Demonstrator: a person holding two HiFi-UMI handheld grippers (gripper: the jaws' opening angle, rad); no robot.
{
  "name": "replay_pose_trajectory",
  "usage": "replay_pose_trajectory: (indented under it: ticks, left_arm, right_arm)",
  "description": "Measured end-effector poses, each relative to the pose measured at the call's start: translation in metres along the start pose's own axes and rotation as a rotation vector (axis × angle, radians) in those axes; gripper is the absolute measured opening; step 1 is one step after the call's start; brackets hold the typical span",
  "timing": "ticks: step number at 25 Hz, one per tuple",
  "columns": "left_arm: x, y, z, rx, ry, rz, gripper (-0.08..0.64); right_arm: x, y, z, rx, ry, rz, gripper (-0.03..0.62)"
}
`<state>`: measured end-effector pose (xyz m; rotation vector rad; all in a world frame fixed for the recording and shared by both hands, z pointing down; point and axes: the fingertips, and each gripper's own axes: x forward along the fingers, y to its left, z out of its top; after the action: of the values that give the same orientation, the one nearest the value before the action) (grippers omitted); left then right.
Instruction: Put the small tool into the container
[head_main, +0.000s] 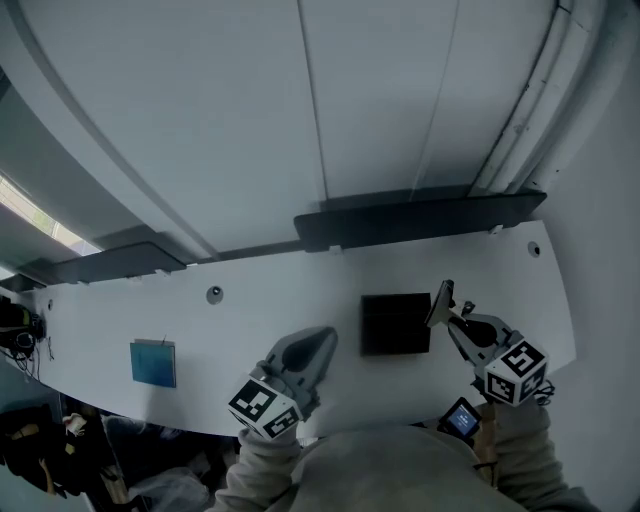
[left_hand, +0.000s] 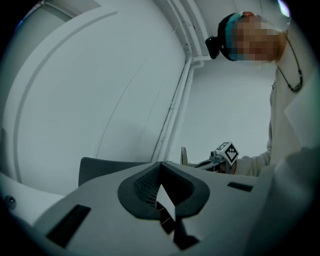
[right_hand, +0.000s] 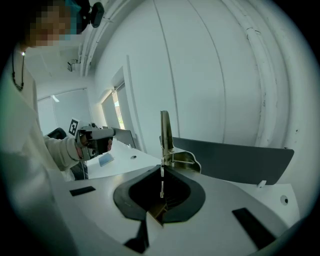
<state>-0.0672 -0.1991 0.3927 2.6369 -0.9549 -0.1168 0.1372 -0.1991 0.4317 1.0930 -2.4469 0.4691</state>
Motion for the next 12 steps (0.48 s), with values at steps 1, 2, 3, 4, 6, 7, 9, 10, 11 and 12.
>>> replay_pose_trajectory:
  ticks: [1,2,3,4,6,7,9,10,11,12]
  left_arm:
    - [0.002,-0.003,0.0,0.002,-0.002,0.0,0.003]
    - [0.004,-0.007,0.001,0.006,-0.004,-0.002,0.003]
    - [0.006,-0.01,0.002,0.016,-0.001,-0.004,0.003]
    - [0.009,-0.013,0.002,0.033,0.007,-0.007,0.003]
    - [0.011,-0.019,0.0,0.059,0.025,-0.01,0.003]
    - [0.011,-0.021,-0.001,0.066,0.031,-0.008,0.003]
    - [0.009,-0.023,-0.004,0.073,0.038,0.004,0.003]
    - [0.009,-0.024,-0.003,0.074,0.036,0.005,0.003]
    - [0.008,-0.025,-0.003,0.073,0.032,0.003,0.003]
    - [0.008,-0.026,-0.002,0.073,0.031,0.003,0.003]
  right_arm:
    - [0.0,-0.001,0.001,-0.005,-0.004,0.008,0.023]
    - [0.001,-0.002,0.003,-0.009,-0.009,0.015,0.021]
    - [0.002,-0.004,0.005,-0.012,-0.015,0.023,0.023]
    - [0.003,-0.004,0.008,-0.014,-0.021,0.03,0.021]
    - [0.003,-0.004,0.009,-0.018,-0.027,0.041,0.021]
    - [0.003,-0.003,0.009,-0.021,-0.027,0.045,0.023]
    - [0.004,-0.002,0.008,-0.026,-0.024,0.054,0.021]
    - [0.004,-0.002,0.007,-0.028,-0.023,0.059,0.021]
    - [0.003,-0.002,0.007,-0.031,-0.023,0.062,0.023]
    - [0.002,-0.001,0.007,-0.034,-0.022,0.065,0.023]
